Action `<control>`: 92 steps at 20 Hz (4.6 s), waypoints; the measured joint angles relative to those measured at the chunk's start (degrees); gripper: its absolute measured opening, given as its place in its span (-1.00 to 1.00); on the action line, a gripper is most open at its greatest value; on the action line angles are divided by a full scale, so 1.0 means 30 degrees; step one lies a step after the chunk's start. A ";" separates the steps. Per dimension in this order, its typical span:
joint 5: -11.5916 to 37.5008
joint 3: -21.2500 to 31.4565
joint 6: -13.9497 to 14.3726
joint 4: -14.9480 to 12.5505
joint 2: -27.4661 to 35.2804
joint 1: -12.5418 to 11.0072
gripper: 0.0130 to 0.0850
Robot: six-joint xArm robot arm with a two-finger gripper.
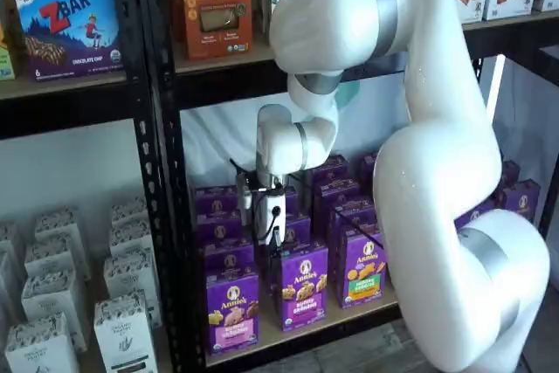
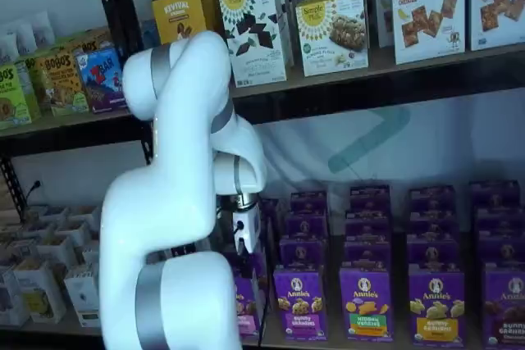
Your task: Pick up the purple box with a pink patch in the middle, on the bottom shelf, the first box from the left
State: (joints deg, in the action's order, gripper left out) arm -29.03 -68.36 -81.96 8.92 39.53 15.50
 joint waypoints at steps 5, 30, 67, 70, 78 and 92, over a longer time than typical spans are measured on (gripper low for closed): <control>-0.0387 -0.0805 0.2202 -0.2527 0.0626 -0.0025 1.00; 0.0446 -0.2668 0.1707 -0.1182 0.2652 0.0676 1.00; -0.0426 -0.5731 0.4113 -0.2583 0.5506 0.1841 1.00; -0.0213 -0.5925 0.4287 -0.2782 0.5794 0.1849 1.00; -0.0363 -0.6507 0.4544 -0.3130 0.6453 0.1795 1.00; -0.0451 -0.7144 0.4513 -0.3068 0.7123 0.1819 0.89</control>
State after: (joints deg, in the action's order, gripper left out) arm -30.38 -89.79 -68.42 -0.28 60.90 20.95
